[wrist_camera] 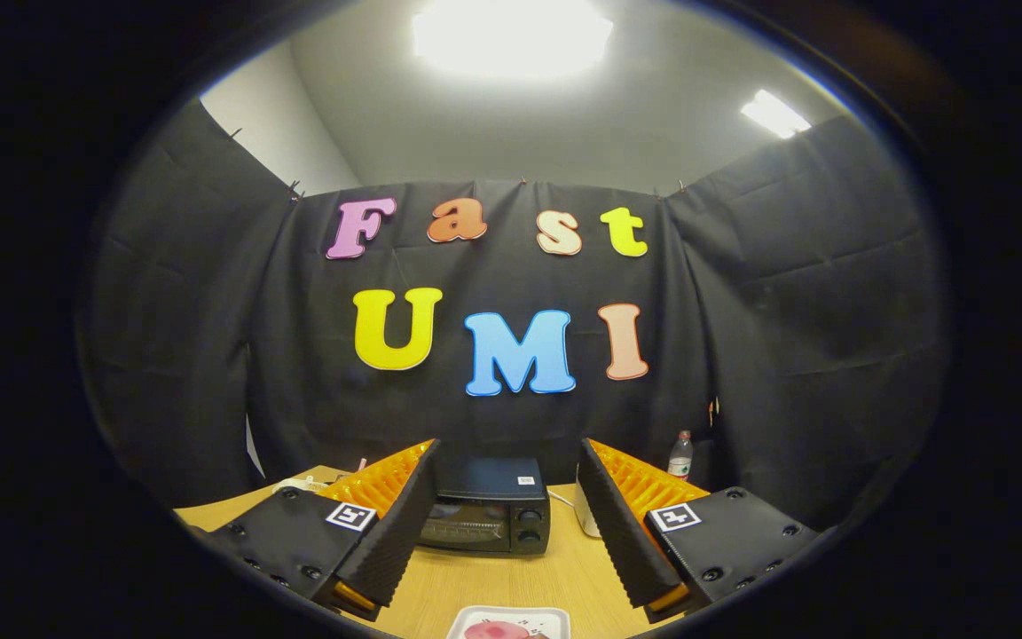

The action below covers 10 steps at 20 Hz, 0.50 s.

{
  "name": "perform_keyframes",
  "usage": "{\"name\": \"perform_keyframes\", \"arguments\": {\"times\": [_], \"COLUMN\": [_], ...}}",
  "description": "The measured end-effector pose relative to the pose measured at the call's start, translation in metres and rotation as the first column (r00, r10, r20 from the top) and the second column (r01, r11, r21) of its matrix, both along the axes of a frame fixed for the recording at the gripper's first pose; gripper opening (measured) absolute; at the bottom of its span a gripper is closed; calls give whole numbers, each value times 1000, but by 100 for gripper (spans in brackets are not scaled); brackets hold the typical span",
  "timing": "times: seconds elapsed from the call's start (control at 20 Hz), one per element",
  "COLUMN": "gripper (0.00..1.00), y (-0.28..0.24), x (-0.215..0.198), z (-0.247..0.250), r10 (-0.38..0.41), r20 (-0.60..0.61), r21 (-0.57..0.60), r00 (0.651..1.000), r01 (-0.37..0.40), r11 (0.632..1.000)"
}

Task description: Open the toaster oven, put the food inside, and close the toaster oven door.

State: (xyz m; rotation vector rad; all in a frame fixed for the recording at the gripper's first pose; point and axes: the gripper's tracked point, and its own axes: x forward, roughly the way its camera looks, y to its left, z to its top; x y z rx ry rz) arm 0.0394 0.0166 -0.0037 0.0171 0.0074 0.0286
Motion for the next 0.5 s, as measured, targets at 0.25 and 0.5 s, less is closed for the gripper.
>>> {"name": "perform_keyframes", "arguments": {"times": [0.25,0.5], "gripper": [96,96], "y": [15,32], "x": [37,80], "z": [-5,-25], "r10": [29,49], "r20": [-2,-28], "r21": [10,36], "r00": [1000,998], "r01": [-29,-48], "r11": [1000,998]}}
